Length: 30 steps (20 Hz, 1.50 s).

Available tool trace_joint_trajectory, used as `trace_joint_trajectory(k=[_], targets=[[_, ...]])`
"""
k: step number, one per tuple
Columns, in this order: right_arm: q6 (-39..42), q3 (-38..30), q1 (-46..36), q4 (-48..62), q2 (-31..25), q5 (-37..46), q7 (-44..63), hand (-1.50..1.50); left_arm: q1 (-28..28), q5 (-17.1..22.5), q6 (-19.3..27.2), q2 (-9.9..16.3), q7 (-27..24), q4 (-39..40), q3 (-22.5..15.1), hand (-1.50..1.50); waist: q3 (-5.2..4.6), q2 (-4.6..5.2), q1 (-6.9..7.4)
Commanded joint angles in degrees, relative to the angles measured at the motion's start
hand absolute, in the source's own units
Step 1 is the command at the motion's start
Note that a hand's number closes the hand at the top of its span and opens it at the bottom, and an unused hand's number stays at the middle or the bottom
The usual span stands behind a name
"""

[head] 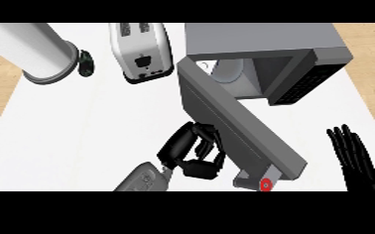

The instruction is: Pick up the milk, place it into the microwave and close the microwave

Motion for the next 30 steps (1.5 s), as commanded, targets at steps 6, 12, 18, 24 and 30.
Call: trace_joint_trajectory(k=[6, 12, 18, 24, 30], targets=[[6.0, 0.0, 3.7, -14.7, -2.9, -8.2, 7.7, -1.50, -10.8, 17.2, 11.4, -0.2, -4.2, 13.5, -11.3, 1.50, -0.09, 0.67, -2.59], [6.1, 2.4, 3.2, -19.5, -2.2, -10.2, 12.0, -1.50, -15.1, 25.2, 15.1, -0.2, -7.2, 13.8, -14.8, 1.50, -0.18, 1.23, -4.71], [7.8, 2.1, 1.3, -23.0, -5.4, -12.2, 15.6, -1.50, -18.8, 32.2, 21.1, -0.2, -8.1, 11.7, -15.4, 1.50, -0.27, 1.62, -7.40], [7.7, -0.1, -1.8, -23.9, -8.2, -13.5, 17.8, -1.50, -19.5, 38.3, 30.7, -0.2, -10.6, 11.5, -13.7, 1.50, -0.31, 2.12, -8.28], [8.5, -1.9, -4.0, -24.1, -10.0, -16.5, 18.7, -1.50, -26.9, 43.8, 34.5, -0.2, -7.4, 13.8, -12.9, -1.50, -0.10, 2.44, -10.58]])
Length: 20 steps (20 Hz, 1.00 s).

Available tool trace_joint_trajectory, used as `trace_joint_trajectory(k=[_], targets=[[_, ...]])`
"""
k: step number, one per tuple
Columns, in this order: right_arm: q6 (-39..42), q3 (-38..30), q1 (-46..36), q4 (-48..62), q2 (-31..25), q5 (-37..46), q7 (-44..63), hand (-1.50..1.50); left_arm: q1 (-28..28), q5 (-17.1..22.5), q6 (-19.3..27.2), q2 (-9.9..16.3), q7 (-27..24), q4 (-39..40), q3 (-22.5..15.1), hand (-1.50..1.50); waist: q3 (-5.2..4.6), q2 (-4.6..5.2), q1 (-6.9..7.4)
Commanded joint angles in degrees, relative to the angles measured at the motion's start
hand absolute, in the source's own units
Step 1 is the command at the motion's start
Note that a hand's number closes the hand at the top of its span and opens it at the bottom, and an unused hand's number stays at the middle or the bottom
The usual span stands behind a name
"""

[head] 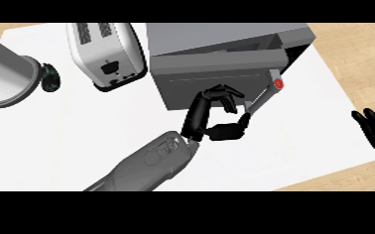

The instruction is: Pick up the milk, place it into the microwave and close the microwave

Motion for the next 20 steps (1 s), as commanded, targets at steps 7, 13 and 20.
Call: trace_joint_trajectory(k=[7, 13, 20], targets=[[-4.8, -8.8, -8.8, -3.8, -8.9, 9.0, -0.1, 1.50, -6.7, 7.9, 6.5, 0.0, 0.7, 4.0, 4.0, -1.50, -0.16, 1.00, -2.00], [-5.8, -10.7, -11.3, -2.3, -10.8, 10.9, -0.9, 1.50, -7.2, 12.5, 8.2, 0.0, -1.5, 2.9, 5.3, -1.50, 0.02, 1.77, -2.05], [-5.9, -11.1, -14.4, -1.4, -12.9, 11.5, 0.1, 1.50, -7.8, 15.2, 8.4, 0.0, -3.9, 3.8, 4.1, -1.50, 0.01, 2.20, -1.95]])
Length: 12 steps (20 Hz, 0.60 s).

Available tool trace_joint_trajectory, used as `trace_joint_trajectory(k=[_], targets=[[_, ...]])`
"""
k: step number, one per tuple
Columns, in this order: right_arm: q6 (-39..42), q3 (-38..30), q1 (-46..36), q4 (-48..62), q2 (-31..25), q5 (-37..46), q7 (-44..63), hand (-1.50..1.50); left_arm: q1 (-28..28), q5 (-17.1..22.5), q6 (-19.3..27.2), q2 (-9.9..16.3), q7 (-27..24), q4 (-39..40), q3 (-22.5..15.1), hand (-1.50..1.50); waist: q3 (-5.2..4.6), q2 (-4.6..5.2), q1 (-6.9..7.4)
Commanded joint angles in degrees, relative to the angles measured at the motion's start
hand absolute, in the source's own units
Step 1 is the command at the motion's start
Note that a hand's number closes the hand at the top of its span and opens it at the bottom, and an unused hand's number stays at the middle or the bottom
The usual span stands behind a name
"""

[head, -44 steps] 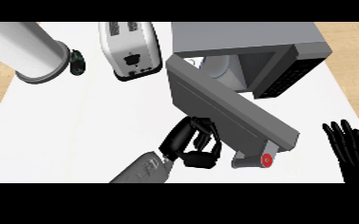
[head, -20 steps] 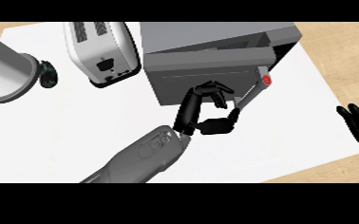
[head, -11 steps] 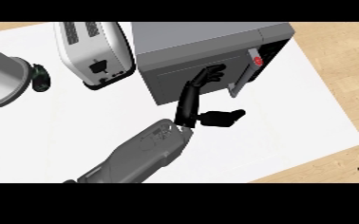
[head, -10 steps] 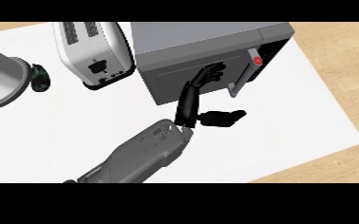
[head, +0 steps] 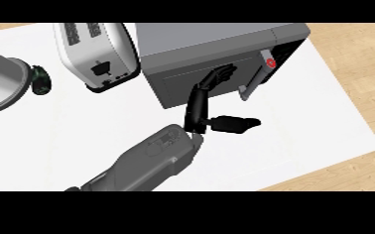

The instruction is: Pick up the milk, place it into the microwave and close the microwave

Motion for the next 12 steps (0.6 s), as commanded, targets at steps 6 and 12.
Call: trace_joint_trajectory(k=[6, 12], targets=[[-0.8, -0.3, -3.5, 2.7, -1.3, 1.0, 0.3, 1.50, -4.5, 4.3, 1.0, 0.0, -2.2, 4.8, 3.9, -1.50, 0.04, 1.14, 0.38], [-0.7, 0.3, -5.4, 3.6, -1.9, 1.1, 0.8, 1.50, -5.1, 5.8, 0.9, 0.0, -4.0, 5.8, 3.1, -1.50, 0.10, 1.31, -0.12]])
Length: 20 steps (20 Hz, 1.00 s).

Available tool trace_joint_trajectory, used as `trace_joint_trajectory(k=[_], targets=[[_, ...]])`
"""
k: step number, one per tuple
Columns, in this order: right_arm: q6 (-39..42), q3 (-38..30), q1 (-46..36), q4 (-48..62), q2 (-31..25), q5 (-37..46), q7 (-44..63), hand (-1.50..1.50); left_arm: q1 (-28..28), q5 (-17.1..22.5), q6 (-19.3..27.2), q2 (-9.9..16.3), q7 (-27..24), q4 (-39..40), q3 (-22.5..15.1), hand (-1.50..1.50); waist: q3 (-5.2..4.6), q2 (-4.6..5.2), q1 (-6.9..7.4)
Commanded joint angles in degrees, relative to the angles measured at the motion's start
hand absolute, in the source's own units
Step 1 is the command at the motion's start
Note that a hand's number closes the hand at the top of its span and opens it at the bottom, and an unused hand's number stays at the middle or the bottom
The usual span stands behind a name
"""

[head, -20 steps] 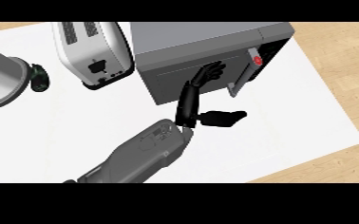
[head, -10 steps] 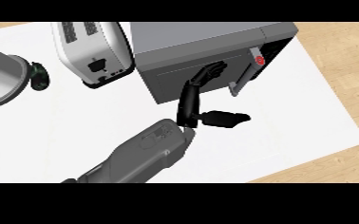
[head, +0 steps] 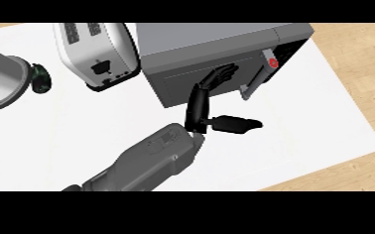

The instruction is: Pick up the milk, place it into the microwave and close the microwave

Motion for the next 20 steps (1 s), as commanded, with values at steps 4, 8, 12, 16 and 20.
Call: trace_joint_trajectory(k=[4, 8, 12, 16, 20], targets=[[3.4, 4.6, -0.6, 6.4, 7.4, -12.8, 2.6, -1.50, -4.5, 2.9, 0.7, 0.0, -0.1, 3.9, 3.3, -1.50, 0.26, 1.06, 0.64], [4.7, 4.8, -1.4, 8.7, 7.6, -15.9, 3.6, -1.50, -4.6, 4.0, 0.3, 0.0, -1.6, 5.1, 3.7, -1.50, 0.15, 0.78, 0.49], [5.9, 4.0, -3.2, 10.8, 6.2, -18.4, 4.8, -1.50, -4.2, 4.7, 0.2, 0.0, -2.6, 5.9, 3.0, -1.50, 0.11, 1.00, 0.09], [7.0, 3.3, -4.6, 13.1, 5.2, -20.9, 5.7, -1.50, -4.7, 5.3, 0.1, 0.0, -3.9, 6.3, 2.8, -1.50, 0.14, 0.78, -0.26], [8.2, 2.9, -5.5, 15.6, 4.1, -22.1, 6.4, -1.50, -4.9, 6.6, 0.3, 0.0, -4.3, 6.4, 3.2, -1.50, 0.18, 1.01, -0.46]])
